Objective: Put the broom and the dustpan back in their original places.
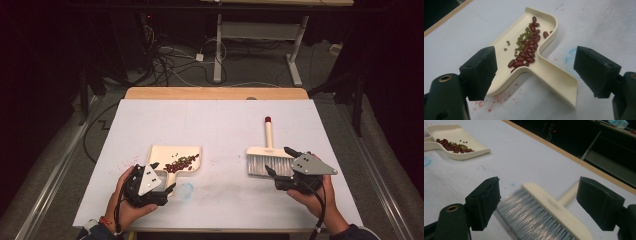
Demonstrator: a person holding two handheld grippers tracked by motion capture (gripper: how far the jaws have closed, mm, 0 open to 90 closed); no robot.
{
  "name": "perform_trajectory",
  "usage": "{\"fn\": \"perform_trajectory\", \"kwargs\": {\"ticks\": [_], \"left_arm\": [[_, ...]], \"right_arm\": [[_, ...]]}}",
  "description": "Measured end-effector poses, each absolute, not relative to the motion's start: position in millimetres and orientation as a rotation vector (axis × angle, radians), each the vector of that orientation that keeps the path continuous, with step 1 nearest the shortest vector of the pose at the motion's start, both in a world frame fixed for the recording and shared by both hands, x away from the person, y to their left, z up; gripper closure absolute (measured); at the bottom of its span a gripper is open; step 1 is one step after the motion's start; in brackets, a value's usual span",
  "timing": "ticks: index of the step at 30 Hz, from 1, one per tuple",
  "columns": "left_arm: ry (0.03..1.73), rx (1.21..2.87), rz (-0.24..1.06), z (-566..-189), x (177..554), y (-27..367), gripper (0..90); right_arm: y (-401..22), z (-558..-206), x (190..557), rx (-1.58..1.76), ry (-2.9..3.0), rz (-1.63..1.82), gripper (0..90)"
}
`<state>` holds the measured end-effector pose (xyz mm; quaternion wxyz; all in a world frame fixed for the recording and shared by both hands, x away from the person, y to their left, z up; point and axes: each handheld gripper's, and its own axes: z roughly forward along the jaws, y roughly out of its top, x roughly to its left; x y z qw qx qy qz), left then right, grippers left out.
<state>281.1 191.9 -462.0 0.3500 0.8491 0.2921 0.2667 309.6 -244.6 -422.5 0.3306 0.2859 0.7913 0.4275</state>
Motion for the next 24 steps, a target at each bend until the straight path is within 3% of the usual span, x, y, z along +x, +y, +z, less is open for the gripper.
{"fn": "perform_trajectory", "kwargs": {"ticks": [17, 24], "left_arm": [[0.754, 2.219, 0.668, -466.9, 287.2, 186.1, 18.9], [0.765, 2.213, 0.667, -468.0, 284.2, 185.6, 18.9]], "right_arm": [[-263.3, -461.5, 283.8, 0.839, 2.107, 1.122, 19.6], [-261.7, -459.2, 278.5, 0.805, 2.095, 1.124, 20.3]]}}
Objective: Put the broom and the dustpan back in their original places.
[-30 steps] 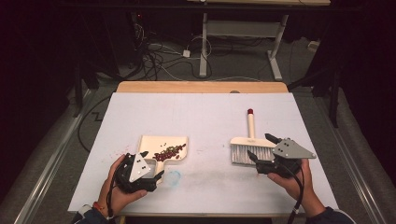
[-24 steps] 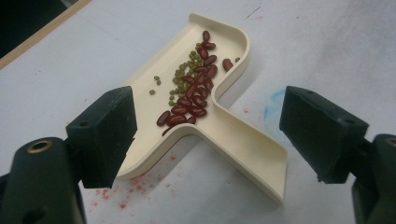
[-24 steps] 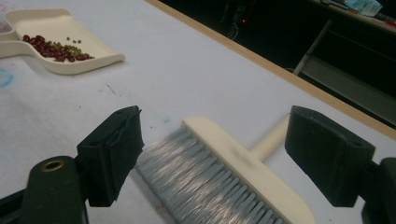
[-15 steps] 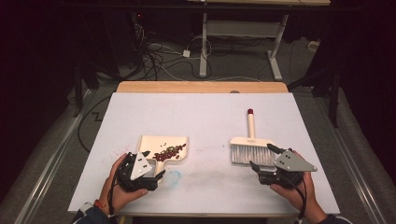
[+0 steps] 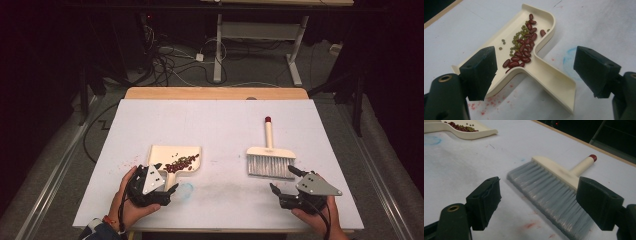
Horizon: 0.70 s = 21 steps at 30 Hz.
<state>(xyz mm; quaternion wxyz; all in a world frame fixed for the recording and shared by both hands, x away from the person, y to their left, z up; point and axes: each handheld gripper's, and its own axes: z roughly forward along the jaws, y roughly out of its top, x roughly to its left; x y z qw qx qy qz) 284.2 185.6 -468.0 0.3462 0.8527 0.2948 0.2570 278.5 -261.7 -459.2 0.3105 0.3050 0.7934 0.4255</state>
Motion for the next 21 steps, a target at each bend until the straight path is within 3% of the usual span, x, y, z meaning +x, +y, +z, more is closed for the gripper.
{"fn": "perform_trajectory", "kwargs": {"ticks": [21], "left_arm": [[0.730, 2.230, 0.680, -466.9, 281.6, 187.4, 19.0]], "right_arm": [[-252.6, -458.6, 279.1, 0.782, 2.107, 1.102, 20.2]]}}
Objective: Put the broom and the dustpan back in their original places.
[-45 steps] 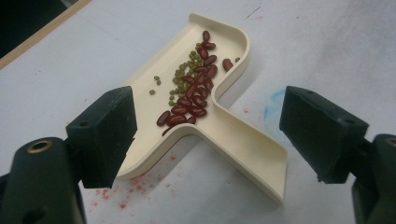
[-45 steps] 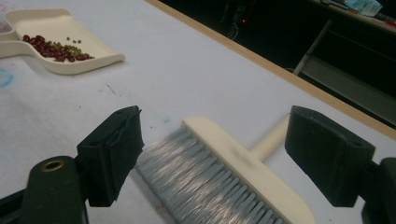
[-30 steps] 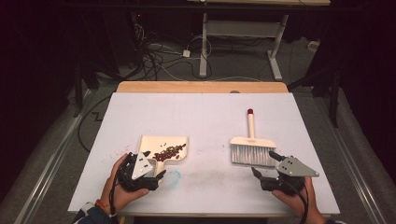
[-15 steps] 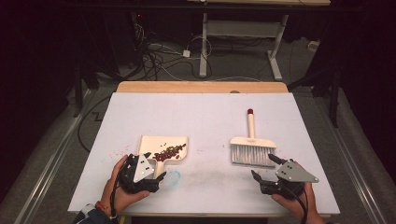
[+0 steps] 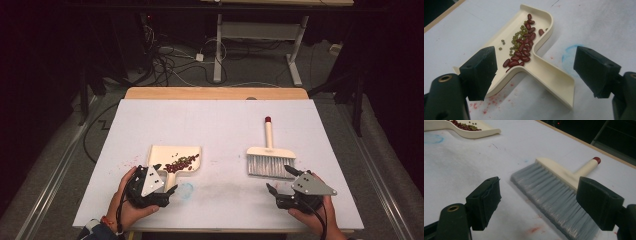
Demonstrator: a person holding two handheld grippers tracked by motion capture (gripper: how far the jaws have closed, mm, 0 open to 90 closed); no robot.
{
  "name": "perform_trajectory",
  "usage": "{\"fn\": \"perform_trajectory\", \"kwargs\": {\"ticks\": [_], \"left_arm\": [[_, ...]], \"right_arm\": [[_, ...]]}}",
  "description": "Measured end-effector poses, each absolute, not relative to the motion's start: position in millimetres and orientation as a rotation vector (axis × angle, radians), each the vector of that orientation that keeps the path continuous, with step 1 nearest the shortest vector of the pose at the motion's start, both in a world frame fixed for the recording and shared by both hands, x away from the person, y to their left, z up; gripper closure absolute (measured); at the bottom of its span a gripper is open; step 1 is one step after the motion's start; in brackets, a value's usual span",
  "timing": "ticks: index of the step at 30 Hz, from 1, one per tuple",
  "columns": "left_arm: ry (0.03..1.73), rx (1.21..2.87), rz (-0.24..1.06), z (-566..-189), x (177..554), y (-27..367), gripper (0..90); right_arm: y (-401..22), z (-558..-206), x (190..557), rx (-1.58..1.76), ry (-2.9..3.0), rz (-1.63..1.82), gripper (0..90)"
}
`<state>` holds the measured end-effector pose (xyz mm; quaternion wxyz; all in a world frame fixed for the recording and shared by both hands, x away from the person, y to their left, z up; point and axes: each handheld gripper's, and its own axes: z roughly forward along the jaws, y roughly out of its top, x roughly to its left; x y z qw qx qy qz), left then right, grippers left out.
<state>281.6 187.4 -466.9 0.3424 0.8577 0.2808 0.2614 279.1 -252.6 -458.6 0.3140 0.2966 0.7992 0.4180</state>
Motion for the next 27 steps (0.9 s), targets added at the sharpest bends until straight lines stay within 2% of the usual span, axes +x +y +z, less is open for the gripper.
{"fn": "perform_trajectory", "kwargs": {"ticks": [27], "left_arm": [[0.734, 2.226, 0.684, -463.8, 283.4, 189.9, 18.8]], "right_arm": [[-256.6, -455.6, 281.7, 0.770, 2.077, 1.100, 20.3]]}}
